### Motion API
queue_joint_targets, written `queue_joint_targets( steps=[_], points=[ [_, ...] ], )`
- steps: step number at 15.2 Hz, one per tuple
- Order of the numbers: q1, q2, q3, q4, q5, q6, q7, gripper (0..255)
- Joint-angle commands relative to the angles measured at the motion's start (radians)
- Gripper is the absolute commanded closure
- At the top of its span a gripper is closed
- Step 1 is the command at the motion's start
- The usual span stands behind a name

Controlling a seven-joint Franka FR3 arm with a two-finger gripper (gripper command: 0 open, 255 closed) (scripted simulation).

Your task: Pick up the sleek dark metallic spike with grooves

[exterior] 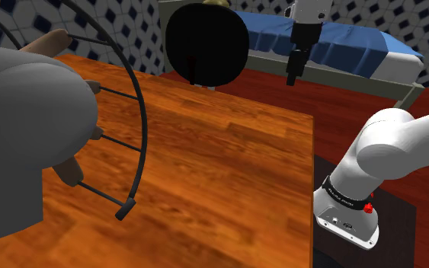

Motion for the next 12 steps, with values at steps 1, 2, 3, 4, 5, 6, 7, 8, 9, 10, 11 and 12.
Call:
queue_joint_targets(
  steps=[1, 2, 3, 4, 5, 6, 7, 8, 9, 10, 11, 12],
  points=[
    [0.0, 0.0, 0.0, 0.0, 0.0, 0.0, 0.0, 0],
    [0.006, 0.04, 0.008, 0.027, 0.009, 0.012, 0.01, 0],
    [0.011, 0.079, 0.015, 0.055, 0.018, 0.023, 0.021, 0],
    [0.015, 0.118, 0.023, 0.084, 0.025, 0.032, 0.03, 0],
    [0.02, 0.157, 0.03, 0.114, 0.033, 0.041, 0.04, 0],
    [0.024, 0.195, 0.037, 0.146, 0.04, 0.048, 0.049, 0],
    [0.028, 0.234, 0.043, 0.178, 0.046, 0.054, 0.058, 0],
    [0.031, 0.272, 0.05, 0.212, 0.051, 0.058, 0.067, 0],
    [0.035, 0.311, 0.056, 0.246, 0.056, 0.062, 0.076, 0],
    [0.038, 0.349, 0.062, 0.282, 0.061, 0.064, 0.085, 0],
    [0.041, 0.387, 0.068, 0.319, 0.065, 0.065, 0.093, 0],
    [0.044, 0.425, 0.073, 0.357, 0.069, 0.065, 0.102, 0]
  ],
)
